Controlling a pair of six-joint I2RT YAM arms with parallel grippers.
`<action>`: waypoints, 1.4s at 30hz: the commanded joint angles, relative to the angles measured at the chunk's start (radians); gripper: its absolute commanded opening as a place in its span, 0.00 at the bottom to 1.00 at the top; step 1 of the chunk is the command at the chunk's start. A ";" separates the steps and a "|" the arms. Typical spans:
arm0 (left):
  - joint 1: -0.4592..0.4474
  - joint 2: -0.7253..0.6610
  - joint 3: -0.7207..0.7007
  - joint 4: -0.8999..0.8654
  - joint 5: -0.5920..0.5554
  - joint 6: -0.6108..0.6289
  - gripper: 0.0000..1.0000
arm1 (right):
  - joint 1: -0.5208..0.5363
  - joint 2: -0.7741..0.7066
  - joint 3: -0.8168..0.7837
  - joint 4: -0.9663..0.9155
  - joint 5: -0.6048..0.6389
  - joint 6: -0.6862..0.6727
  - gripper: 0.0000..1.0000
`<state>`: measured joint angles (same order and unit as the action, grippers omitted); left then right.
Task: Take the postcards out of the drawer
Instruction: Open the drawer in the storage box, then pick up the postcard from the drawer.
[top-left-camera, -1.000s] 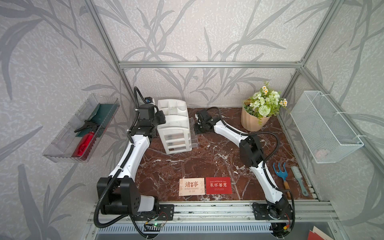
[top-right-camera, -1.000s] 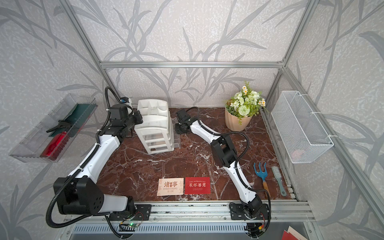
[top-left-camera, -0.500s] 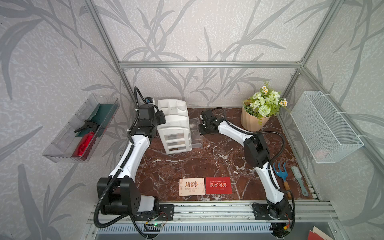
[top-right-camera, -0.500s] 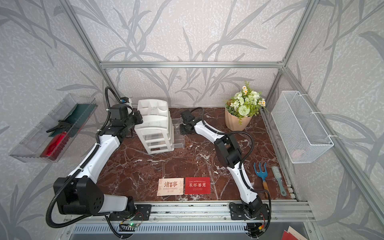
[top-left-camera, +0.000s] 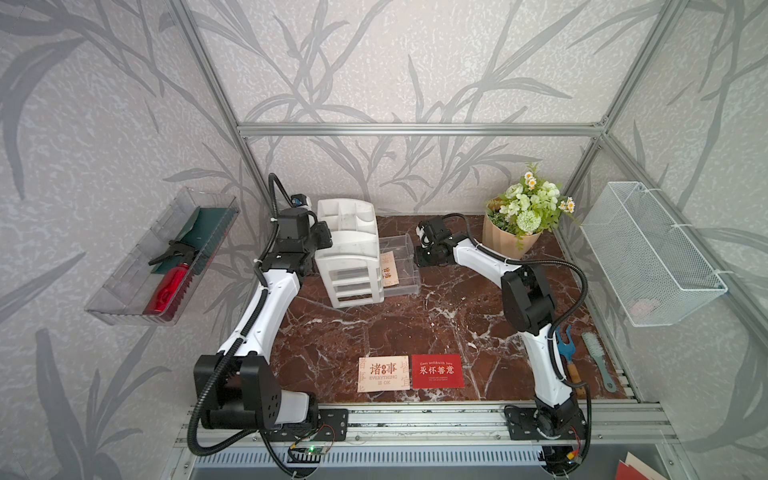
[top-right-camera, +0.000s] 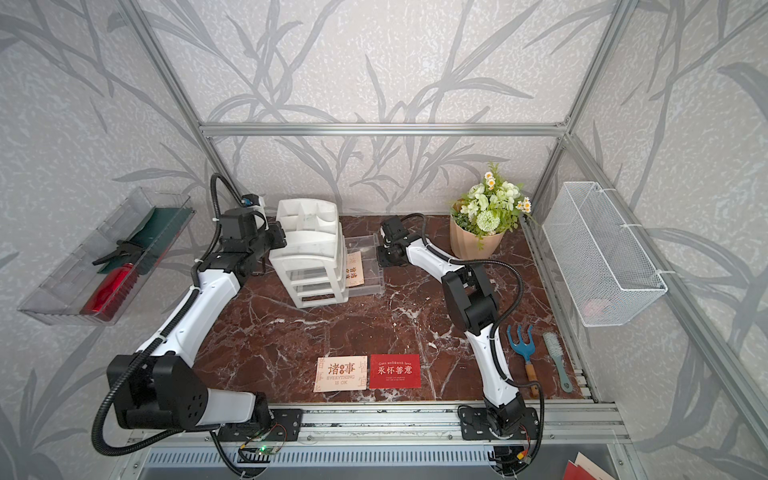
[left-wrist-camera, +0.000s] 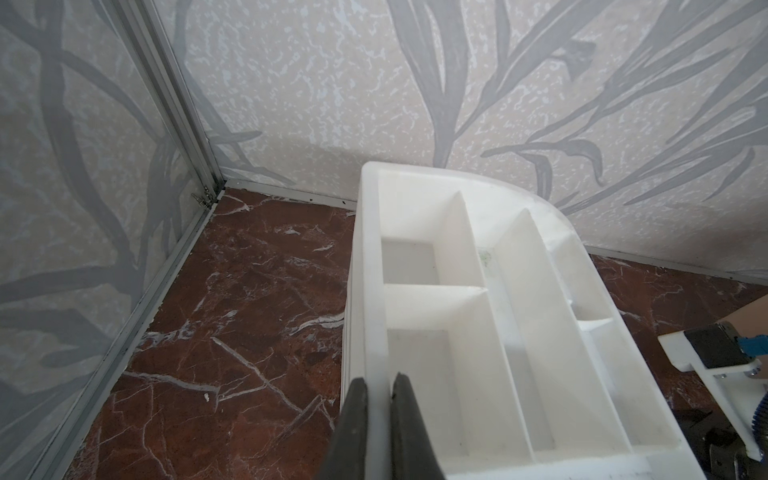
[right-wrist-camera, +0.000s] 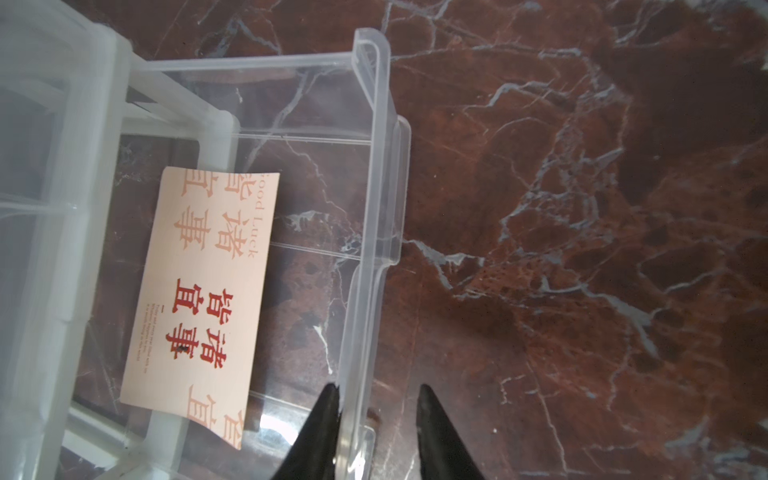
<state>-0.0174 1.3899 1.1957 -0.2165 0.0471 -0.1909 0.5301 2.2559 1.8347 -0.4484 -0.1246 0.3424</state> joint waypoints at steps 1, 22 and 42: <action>-0.004 0.056 -0.058 -0.219 0.024 0.066 0.00 | -0.005 -0.101 -0.022 0.023 -0.046 -0.008 0.36; -0.006 0.065 -0.061 -0.212 0.043 0.068 0.00 | 0.104 0.173 0.360 -0.183 -0.116 -0.016 0.45; -0.007 0.064 -0.061 -0.213 0.057 0.065 0.00 | 0.103 0.406 0.630 -0.329 -0.167 0.020 0.51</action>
<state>-0.0166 1.3911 1.1957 -0.2153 0.0525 -0.1905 0.6365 2.6316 2.4306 -0.7158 -0.2646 0.3508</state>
